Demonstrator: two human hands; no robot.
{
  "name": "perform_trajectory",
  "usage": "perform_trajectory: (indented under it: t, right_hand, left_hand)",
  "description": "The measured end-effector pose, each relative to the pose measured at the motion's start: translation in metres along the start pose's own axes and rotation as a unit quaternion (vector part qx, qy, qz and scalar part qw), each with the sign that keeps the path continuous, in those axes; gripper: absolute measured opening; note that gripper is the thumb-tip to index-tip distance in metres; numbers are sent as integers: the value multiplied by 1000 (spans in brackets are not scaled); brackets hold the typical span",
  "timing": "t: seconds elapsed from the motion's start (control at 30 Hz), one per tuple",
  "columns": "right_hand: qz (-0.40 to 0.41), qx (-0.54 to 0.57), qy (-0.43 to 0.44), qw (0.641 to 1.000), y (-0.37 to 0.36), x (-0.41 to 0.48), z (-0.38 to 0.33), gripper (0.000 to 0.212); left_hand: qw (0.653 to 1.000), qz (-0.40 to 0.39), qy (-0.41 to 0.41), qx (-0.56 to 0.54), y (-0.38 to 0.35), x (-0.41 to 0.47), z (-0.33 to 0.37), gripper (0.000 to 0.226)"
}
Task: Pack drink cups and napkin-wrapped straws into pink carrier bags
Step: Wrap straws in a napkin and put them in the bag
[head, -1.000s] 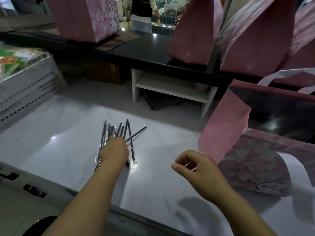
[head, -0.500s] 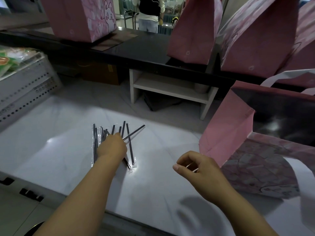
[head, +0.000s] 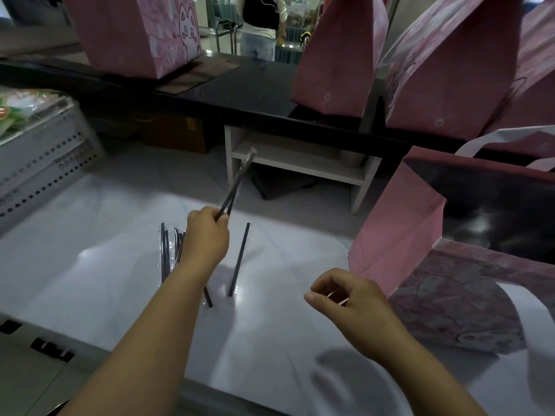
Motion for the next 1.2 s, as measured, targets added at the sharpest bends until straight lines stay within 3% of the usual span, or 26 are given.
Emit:
perform_trajectory:
  t: [0.27,0.53,0.7,0.87,1.2]
  right_hand:
    - [20,4,79,997,11,-27,-12,8]
    - [-18,4,153,988,23,-100,-15,5]
    - [14,12,180,984,49,-159,-4,6]
    - [72,20,155,985,80,-216,32,6]
    - [227,42,16,973,146,-313,120,7]
  left_hand:
    - [980,-17,-42,-195,7,-71,66,21]
    - [961,-39,-119,-246,0,-180,129,20]
    - [943,-103,-176,-263,-22,-239,177,20]
    - [917,-187,-207,-285,-68,-279,214,21]
    - [859,-368,-172,-312,-197,-319,272,39]
Point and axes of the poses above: each hand's wrist, its own x-axis towards the middle knuckle, its own y-axis out of the back of the hand, z = x × y, the point moved 2 cm from there along x, towards the middle knuckle, and after that the axes turned 13 degrees about -z, right-handed, at the moved point
